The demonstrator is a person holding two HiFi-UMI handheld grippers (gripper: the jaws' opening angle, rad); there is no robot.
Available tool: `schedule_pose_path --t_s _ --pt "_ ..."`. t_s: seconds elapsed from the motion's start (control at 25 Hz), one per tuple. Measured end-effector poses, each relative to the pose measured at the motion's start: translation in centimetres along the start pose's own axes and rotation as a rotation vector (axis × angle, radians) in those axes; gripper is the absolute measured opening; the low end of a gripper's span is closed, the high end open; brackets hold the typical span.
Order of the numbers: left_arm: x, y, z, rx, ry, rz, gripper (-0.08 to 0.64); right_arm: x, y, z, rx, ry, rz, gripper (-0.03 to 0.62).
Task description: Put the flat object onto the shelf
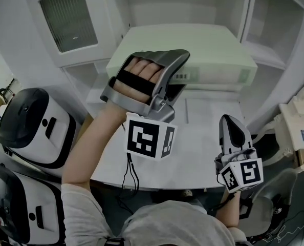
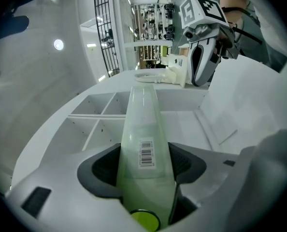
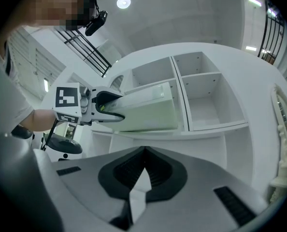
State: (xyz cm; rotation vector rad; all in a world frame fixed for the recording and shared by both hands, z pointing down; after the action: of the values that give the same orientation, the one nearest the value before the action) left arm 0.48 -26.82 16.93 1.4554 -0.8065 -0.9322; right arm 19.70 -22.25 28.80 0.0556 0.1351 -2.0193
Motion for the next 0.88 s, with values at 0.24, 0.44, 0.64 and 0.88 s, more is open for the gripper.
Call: schedule_pose_path --t_s 0.24,0.44,0.64,0.88 --pt "2.4 0.8 0.1 0.036 -0.037 0.04 0.293 1.2 1.9 0.7 0.014 -0.01 -0.015 0.009" --pt "3.8 1.1 0.5 0.044 -0.056 0.057 0.293 2.1 3.0 1.2 0.023 -0.018 -0.027 0.009" --pt "5.3 1.5 1.1 0.051 -0.071 0.069 0.293 2.7 4.1 1.5 0.028 -0.021 -0.034 0.009" --pt "7.0 1.9 2.2 0.052 -0.089 0.075 0.293 3.7 5.1 1.7 0.027 -0.026 -0.042 0.009"
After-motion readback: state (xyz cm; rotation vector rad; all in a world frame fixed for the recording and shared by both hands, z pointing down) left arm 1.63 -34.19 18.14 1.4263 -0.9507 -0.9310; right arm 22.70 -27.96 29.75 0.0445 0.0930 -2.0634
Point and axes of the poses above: the fingertips, and each gripper's own axes: x forward along the fingers, y to its right, z out of its underside, the point moved 10 cm from there along -x, backward along the fingers, and after that the axes turned 5 degrees about -y, right-handed, at the moved point
